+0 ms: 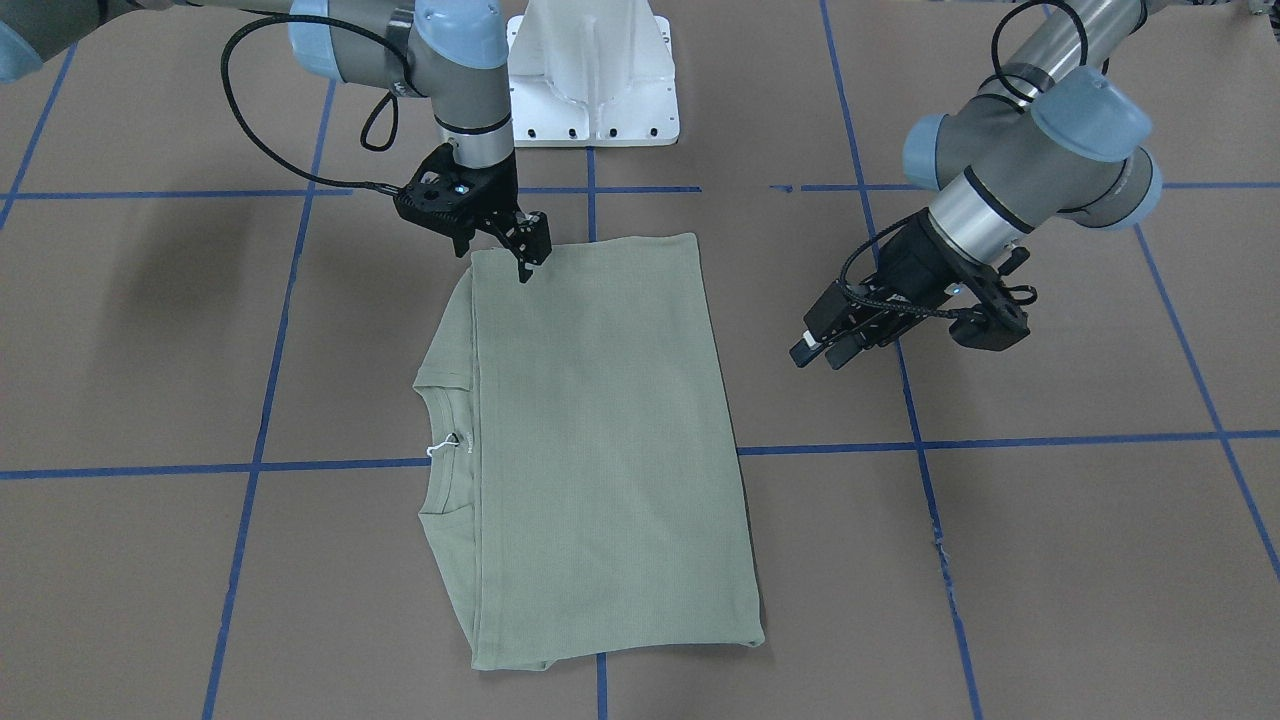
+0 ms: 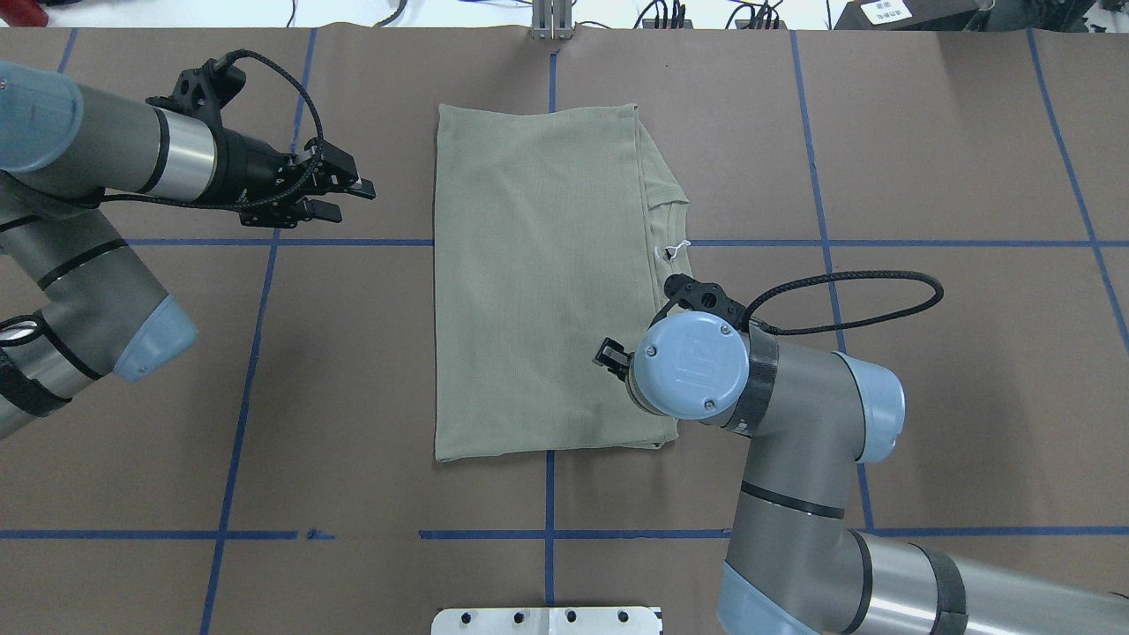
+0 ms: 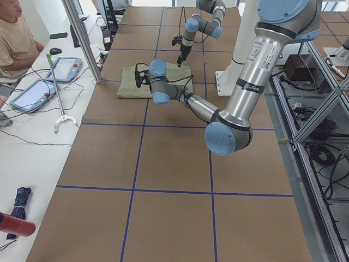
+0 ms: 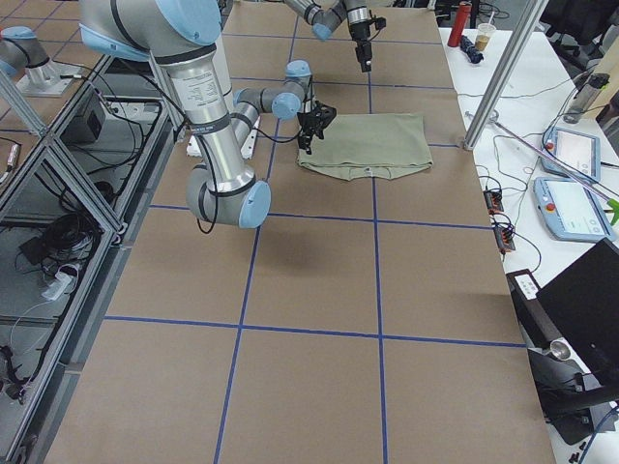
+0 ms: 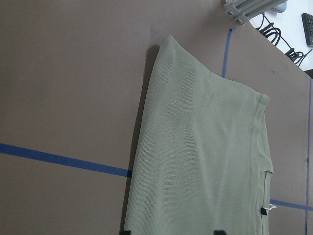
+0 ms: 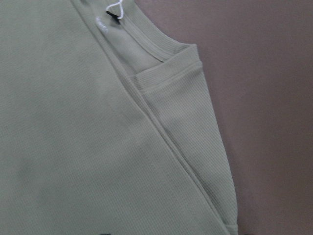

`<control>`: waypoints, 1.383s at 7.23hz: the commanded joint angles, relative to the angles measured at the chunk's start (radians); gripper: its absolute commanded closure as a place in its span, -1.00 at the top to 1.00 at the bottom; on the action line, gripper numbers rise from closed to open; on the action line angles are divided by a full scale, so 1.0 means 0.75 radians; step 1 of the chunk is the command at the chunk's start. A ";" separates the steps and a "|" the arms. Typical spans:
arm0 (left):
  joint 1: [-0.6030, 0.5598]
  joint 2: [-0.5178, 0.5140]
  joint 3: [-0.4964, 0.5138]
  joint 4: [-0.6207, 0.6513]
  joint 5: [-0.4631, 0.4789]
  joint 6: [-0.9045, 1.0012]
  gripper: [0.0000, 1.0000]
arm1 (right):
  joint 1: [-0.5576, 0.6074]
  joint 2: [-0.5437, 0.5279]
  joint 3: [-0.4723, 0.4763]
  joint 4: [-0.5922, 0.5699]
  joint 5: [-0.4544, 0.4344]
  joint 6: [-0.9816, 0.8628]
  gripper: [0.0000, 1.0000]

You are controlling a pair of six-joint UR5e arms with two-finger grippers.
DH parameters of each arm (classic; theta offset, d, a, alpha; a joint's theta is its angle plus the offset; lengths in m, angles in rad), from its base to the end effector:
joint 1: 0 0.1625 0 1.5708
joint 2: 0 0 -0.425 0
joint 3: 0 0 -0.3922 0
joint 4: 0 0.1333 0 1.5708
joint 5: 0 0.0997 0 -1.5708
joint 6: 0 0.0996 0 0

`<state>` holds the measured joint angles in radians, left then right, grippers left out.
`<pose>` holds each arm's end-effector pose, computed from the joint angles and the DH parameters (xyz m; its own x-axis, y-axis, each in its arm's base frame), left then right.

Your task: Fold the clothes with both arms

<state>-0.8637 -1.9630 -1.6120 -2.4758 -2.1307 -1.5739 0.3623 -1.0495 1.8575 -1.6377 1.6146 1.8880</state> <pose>0.3439 -0.5262 0.3129 0.1487 -0.1780 -0.9727 0.3089 0.9428 -0.1253 -0.5372 -0.3415 0.2536 0.5536 0.5431 0.6313 -0.5253 0.8160 -0.2413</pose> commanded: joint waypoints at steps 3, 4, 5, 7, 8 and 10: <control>0.000 -0.001 0.000 0.000 0.000 0.000 0.28 | -0.031 -0.129 -0.024 0.224 -0.009 0.330 0.70; 0.000 -0.001 -0.002 0.000 0.000 0.000 0.28 | -0.047 -0.129 -0.024 0.224 -0.011 0.334 0.67; 0.000 -0.001 -0.002 0.000 0.000 0.000 0.28 | -0.051 -0.131 -0.026 0.224 -0.011 0.334 0.54; -0.002 -0.001 -0.002 0.000 0.000 0.000 0.28 | -0.054 -0.147 -0.026 0.218 -0.011 0.334 0.18; -0.002 -0.001 -0.002 0.000 0.000 0.002 0.28 | -0.054 -0.145 -0.024 0.218 -0.011 0.334 -0.05; -0.002 -0.001 -0.004 0.000 0.000 0.000 0.28 | -0.054 -0.145 -0.024 0.218 -0.009 0.342 -1.00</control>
<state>-0.8650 -1.9635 -1.6143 -2.4758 -2.1307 -1.5735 0.3222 -1.1572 1.8389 -1.4740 1.6064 2.1418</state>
